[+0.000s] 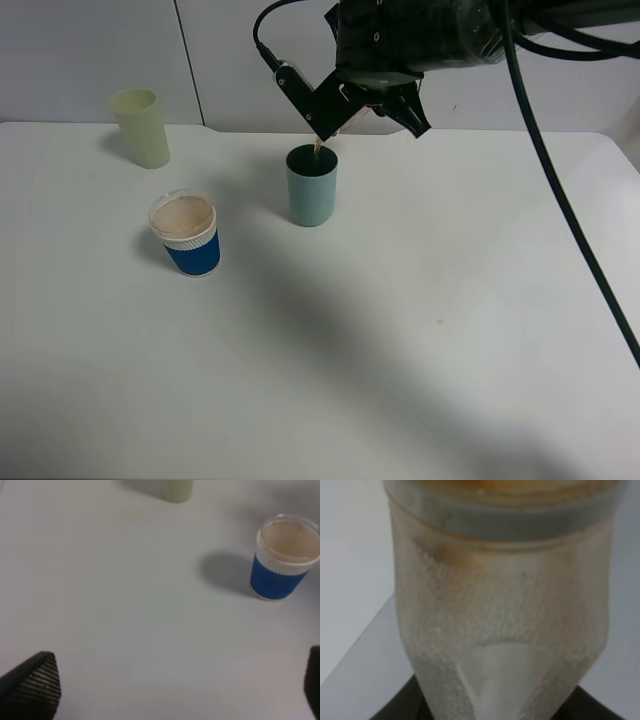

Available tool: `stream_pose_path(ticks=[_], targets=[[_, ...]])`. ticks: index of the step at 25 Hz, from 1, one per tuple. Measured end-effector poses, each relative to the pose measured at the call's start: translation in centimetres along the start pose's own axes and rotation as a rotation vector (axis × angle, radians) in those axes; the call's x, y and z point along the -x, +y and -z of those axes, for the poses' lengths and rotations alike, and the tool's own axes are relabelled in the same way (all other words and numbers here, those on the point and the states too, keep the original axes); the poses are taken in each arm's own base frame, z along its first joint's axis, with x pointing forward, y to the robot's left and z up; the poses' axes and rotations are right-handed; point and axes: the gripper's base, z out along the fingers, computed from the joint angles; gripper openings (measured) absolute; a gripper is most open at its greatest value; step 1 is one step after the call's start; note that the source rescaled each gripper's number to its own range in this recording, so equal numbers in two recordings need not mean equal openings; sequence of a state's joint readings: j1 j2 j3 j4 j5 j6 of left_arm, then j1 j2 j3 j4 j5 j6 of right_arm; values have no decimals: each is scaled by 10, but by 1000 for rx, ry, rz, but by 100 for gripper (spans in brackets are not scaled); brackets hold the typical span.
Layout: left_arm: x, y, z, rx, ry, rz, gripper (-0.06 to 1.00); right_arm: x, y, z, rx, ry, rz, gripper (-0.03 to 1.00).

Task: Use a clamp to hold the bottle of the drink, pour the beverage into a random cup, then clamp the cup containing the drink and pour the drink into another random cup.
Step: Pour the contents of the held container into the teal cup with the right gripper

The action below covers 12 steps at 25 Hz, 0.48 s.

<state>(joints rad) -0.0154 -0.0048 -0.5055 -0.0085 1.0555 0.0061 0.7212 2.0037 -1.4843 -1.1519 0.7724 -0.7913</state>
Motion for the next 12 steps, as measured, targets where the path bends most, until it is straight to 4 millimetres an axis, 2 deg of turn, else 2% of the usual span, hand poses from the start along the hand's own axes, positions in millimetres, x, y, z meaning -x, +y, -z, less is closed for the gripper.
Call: stream_pose_path(ticks=[12], targets=[[0, 0, 0, 0, 0, 0, 99, 4, -6, 2, -63, -14, 50, 0]])
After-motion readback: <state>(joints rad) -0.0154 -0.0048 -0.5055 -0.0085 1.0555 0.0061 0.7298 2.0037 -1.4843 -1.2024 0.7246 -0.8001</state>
